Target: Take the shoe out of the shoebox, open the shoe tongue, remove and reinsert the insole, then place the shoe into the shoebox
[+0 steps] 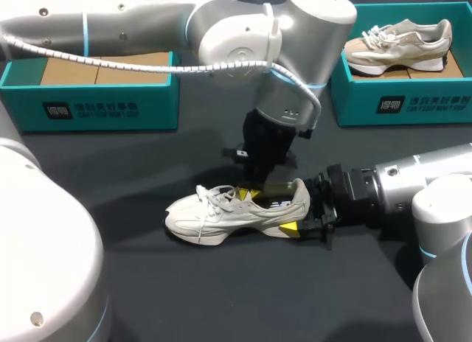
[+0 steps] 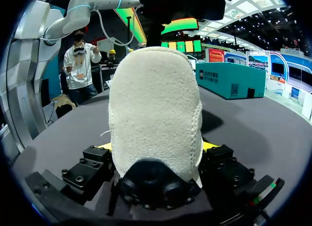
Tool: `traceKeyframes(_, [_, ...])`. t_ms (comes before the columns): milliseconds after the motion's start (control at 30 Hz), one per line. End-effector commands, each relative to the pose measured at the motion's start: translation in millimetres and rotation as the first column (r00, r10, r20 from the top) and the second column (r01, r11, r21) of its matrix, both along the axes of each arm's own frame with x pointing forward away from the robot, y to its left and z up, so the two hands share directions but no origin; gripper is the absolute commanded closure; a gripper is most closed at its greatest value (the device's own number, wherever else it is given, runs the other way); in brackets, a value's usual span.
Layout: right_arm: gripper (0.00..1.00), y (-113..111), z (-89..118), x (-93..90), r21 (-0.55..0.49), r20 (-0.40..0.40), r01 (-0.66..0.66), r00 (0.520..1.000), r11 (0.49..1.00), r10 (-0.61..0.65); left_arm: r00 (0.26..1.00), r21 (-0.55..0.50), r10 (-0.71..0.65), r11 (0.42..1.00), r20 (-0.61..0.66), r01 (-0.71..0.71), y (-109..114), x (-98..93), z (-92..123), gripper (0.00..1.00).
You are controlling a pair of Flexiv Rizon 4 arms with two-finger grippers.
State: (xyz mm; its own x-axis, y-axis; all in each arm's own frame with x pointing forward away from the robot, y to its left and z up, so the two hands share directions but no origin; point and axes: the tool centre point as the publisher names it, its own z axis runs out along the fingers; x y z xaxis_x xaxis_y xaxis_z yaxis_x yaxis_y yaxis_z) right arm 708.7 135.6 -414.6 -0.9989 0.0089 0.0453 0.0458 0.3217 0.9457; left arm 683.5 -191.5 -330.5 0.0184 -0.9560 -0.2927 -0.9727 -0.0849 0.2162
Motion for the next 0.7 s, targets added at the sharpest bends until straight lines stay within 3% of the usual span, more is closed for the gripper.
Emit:
traceKeyframes(33, [1.0, 5.1, -3.7, 1.8, -0.005, -0.001, 0.001, 1.0, 1.0, -0.001, 1.0, -0.068, 0.019, 0.998, 0.02, -0.017, 15.4, -3.8, 9.1, 1.0])
traceKeyframes(700, [1.0, 5.1, -3.7, 1.8, -0.005, -0.001, 0.001, 1.0, 1.0, -0.001, 0.979, -0.385, 0.18, 0.914, 0.098, -0.13, 73.1, -12.7, 40.4, 1.0])
